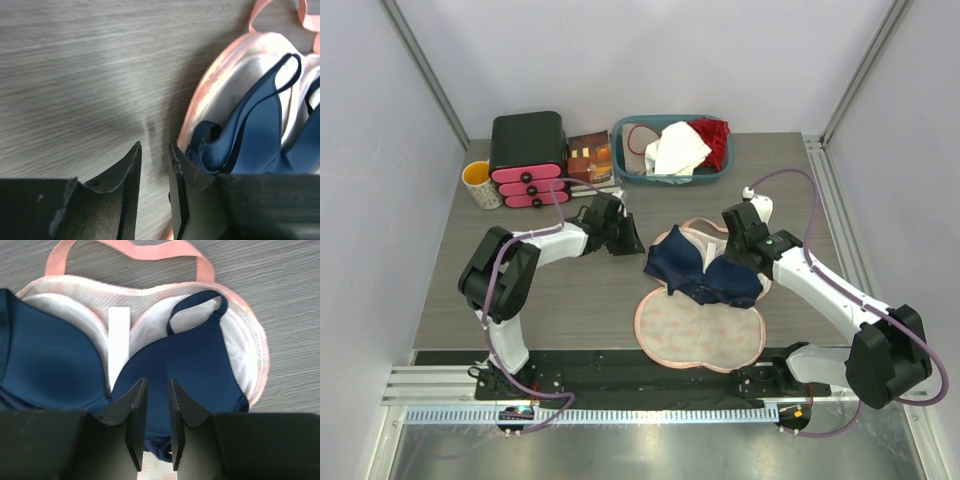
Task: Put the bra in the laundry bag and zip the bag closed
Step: Adjust the bra in the laundry bag.
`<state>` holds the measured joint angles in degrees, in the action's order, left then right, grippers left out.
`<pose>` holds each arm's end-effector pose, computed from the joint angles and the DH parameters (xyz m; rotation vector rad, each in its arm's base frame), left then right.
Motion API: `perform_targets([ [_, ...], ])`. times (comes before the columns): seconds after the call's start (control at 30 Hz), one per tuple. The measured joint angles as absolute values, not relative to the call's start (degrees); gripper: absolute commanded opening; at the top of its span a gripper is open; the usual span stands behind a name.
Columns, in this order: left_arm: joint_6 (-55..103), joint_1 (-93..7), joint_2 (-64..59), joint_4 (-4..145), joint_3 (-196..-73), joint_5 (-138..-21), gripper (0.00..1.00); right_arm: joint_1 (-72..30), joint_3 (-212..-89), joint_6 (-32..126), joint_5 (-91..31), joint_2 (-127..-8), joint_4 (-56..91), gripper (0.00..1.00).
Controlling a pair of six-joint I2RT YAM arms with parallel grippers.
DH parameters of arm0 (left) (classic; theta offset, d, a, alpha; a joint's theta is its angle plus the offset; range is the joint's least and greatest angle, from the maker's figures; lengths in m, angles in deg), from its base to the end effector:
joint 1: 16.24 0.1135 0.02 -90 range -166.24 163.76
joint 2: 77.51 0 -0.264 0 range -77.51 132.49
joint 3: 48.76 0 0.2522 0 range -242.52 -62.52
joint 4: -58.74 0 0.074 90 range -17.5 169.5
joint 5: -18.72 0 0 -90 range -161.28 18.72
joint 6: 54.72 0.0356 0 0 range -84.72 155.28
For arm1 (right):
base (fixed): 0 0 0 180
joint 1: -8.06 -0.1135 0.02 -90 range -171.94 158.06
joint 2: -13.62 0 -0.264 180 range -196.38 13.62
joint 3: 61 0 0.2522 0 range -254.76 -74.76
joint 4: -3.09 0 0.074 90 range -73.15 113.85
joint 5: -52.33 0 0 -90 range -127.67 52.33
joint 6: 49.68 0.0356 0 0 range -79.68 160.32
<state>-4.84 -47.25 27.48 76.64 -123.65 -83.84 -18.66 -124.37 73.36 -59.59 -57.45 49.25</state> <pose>0.3211 -0.2020 0.1612 -0.0952 2.5531 -0.7984 0.2270 0.0994 0.2430 0.2852 2.4008 -0.0130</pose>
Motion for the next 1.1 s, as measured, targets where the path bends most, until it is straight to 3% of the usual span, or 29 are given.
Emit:
perform_targets([
  [0.43,-7.77,-47.46,31.24,69.04,-122.90,-91.99,0.29,-26.77,-124.50,73.42,-53.49,-61.12,45.34,0.33],
  [0.73,-9.73,-47.92,33.14,65.36,-122.79,-93.52,0.13,-30.29,-128.37,73.36,-50.93,-66.96,43.24,0.34],
  [0.83,-10.23,-48.01,33.05,64.08,-121.99,-93.52,0.03,-31.10,-128.83,73.31,-50.49,-67.85,42.76,0.35],
  [0.93,-10.91,-47.99,32.90,63.35,-121.05,-93.41,0.00,-31.60,-128.83,73.14,-49.97,-68.31,42.50,0.45],
  [0.97,-11.02,-47.99,32.77,63.29,-120.81,-93.24,0.00,-31.75,-128.83,72.92,-49.73,-68.47,42.26,0.53],
  [1.1,-10.87,-48.01,31.20,64.47,-119.73,-91.62,0.00,-33.22,-128.89,70.87,-49.07,-70.13,40.82,0.64],
])
